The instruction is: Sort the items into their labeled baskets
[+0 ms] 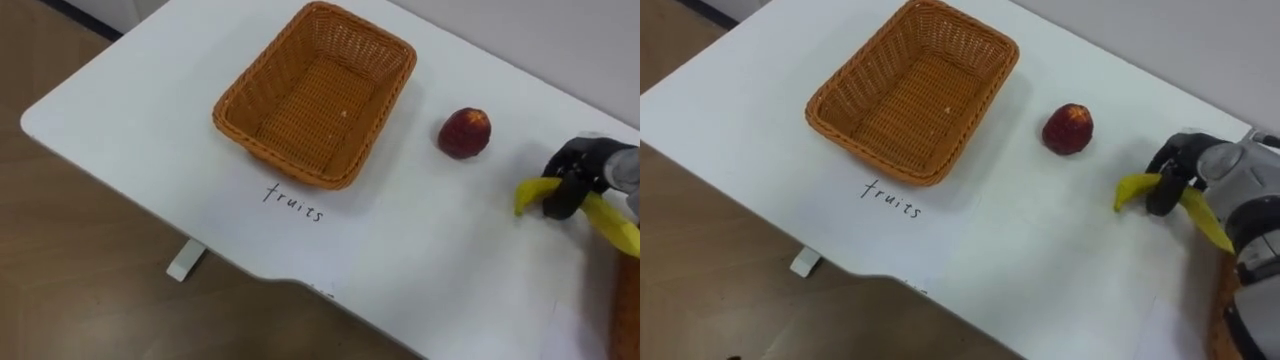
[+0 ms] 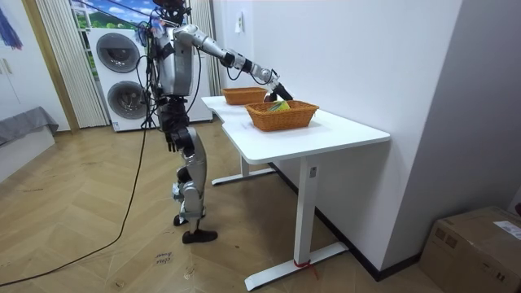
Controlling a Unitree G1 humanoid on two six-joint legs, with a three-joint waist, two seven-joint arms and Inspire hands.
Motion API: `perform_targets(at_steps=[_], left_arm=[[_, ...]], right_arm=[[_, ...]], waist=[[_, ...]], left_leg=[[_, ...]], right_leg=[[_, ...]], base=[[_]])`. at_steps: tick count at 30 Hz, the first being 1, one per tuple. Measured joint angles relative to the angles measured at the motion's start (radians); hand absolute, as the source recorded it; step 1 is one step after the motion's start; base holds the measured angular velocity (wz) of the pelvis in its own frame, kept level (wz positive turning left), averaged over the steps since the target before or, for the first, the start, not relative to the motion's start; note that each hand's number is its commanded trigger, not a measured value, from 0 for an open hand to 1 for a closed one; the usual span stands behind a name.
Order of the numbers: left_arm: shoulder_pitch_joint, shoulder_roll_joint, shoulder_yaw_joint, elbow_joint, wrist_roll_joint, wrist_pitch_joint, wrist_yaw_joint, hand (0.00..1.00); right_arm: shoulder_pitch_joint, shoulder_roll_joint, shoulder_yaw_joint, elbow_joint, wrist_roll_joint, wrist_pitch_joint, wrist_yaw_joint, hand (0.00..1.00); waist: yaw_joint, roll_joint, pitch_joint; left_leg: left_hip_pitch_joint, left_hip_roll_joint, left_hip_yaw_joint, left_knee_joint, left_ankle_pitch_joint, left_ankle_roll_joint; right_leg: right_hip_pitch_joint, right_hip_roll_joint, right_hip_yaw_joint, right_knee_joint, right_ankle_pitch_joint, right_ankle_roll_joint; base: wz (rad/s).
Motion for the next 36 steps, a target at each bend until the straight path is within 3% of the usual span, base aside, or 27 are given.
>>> perform_targets(at_steps=[8,14,16,17,22,27,28,31,36], left_arm=[[0.01,0.01,0.003,0.0,-0.014,-0.024,0.021,0.0],[0.048,0.009,0.054,-0.001,-0.04,-0.039,0.025,0.0],[0.059,0.01,0.082,-0.001,-0.037,-0.041,0.04,0.0],[0.062,0.01,0.084,-0.001,-0.037,-0.041,0.044,0.0],[0.11,0.01,0.1,-0.002,-0.033,-0.047,0.071,0.0],[0.153,-0.006,0.138,-0.025,-0.028,-0.039,0.097,0.0],[0.158,-0.007,0.143,-0.032,-0.029,-0.039,0.1,0.0],[0.187,-0.008,0.143,-0.054,-0.029,-0.038,0.105,0.0],[0.225,-0.01,0.141,-0.072,-0.028,-0.039,0.107,0.0]], right_arm=[[0.044,0.015,-0.004,-0.111,0.005,-0.001,0.001,1.0],[0.065,0.017,-0.013,-0.323,0.003,-0.015,0.002,1.0],[0.064,0.017,-0.022,-0.376,0.003,-0.017,0.002,1.0],[0.064,0.017,-0.026,-0.389,0.003,-0.018,0.002,1.0],[0.065,0.004,-0.055,-0.532,0.0,-0.027,-0.001,1.0],[0.076,-0.004,-0.112,-0.727,0.004,-0.03,-0.001,1.0],[0.078,-0.004,-0.127,-0.749,0.003,-0.031,-0.001,1.0],[0.079,-0.004,-0.143,-0.84,-0.002,-0.026,0.001,1.0],[0.079,-0.004,-0.165,-0.941,0.006,-0.04,-0.002,1.0]], waist=[[-0.006,-0.021,-0.0014],[-0.049,-0.028,-0.0076],[-0.057,-0.039,-0.0193],[-0.057,-0.04,-0.0201],[-0.067,-0.042,-0.0287],[-0.089,-0.031,-0.0279],[-0.091,-0.023,-0.0245],[-0.094,-0.022,-0.0346],[-0.098,-0.019,-0.0347]], left_leg=[[0.025,0.003,0.013,-0.021,0.006,-0.003],[0.048,0.005,0.019,-0.026,0.006,-0.003],[0.053,0.005,0.021,-0.034,0.008,-0.004],[0.057,0.005,0.022,-0.034,0.008,-0.004],[0.11,0.006,0.027,-0.053,0.008,-0.003],[0.127,0.005,0.025,-0.052,0.009,-0.004],[0.133,0.004,0.024,-0.052,0.008,-0.004],[0.136,0.0,0.019,-0.055,0.009,-0.003],[0.153,-0.005,0.014,-0.059,0.012,0.002]], right_leg=[[0.011,0.002,0.011,0.0,0.0,0.0],[0.033,0.001,0.008,-0.002,0.0,0.0],[0.035,0.0,0.009,-0.001,0.0,0.0],[0.039,0.001,0.009,-0.001,0.0,0.0],[0.086,0.002,0.032,-0.014,0.0,0.0],[0.108,0.001,0.034,-0.015,0.0,0.0],[0.114,0.001,0.035,-0.015,0.0,0.0],[0.116,0.002,0.033,-0.015,0.0,0.0],[0.135,-0.001,0.029,-0.016,0.0,0.002]], base=[[-0.03],[0.0],[0.0],[0.0],[-0.06],[0.0],[0.0],[0.01],[0.03]])
